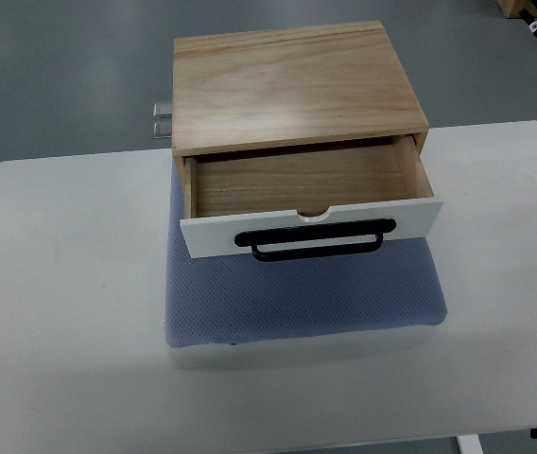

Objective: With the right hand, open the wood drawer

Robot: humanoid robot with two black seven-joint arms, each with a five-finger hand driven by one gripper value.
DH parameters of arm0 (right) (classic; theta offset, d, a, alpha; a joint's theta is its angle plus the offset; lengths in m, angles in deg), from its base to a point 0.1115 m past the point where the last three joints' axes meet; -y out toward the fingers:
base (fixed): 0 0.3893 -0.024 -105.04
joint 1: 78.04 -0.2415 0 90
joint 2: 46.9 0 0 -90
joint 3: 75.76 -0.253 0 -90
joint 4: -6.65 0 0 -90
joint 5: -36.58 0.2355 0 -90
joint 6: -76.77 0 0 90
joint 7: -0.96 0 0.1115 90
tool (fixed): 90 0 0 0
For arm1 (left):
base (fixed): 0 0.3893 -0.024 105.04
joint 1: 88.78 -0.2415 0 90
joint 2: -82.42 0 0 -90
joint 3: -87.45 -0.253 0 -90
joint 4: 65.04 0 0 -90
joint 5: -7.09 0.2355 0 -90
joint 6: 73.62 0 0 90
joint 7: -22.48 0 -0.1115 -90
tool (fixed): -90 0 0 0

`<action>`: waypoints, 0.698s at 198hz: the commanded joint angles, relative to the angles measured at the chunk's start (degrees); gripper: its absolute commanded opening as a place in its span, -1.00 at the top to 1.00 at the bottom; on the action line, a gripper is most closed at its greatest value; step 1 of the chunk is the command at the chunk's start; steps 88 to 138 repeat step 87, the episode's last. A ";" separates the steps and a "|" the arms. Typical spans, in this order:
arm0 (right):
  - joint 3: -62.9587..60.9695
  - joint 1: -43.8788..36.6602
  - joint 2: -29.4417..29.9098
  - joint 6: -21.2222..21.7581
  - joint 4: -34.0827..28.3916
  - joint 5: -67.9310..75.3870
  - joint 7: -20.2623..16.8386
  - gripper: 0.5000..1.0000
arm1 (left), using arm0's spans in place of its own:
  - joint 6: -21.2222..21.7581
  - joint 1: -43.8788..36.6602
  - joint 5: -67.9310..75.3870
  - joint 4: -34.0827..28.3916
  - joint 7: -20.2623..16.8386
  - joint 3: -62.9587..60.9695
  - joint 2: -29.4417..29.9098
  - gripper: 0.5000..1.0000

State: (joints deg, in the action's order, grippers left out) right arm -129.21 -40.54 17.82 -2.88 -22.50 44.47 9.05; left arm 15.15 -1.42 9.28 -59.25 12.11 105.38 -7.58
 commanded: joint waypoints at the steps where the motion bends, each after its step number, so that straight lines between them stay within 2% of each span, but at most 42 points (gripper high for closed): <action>1: 1.24 0.99 1.20 -0.85 1.29 -0.50 0.00 -0.78 | 0.00 0.00 0.00 0.01 0.00 0.00 0.00 -1.00; 30: 1.59 3.10 3.22 -1.56 1.90 -0.77 0.26 -0.78 | 0.00 0.00 0.00 0.01 0.00 0.00 0.00 -1.00; 64: 1.94 3.80 3.31 -1.21 1.82 -0.85 2.99 -0.78 | 0.00 0.00 0.00 0.01 0.00 0.00 0.00 -1.00; 138: 2.20 4.33 3.31 -1.21 1.82 -1.12 3.16 -0.78 | 0.00 0.00 0.00 0.01 0.00 0.00 0.00 -1.00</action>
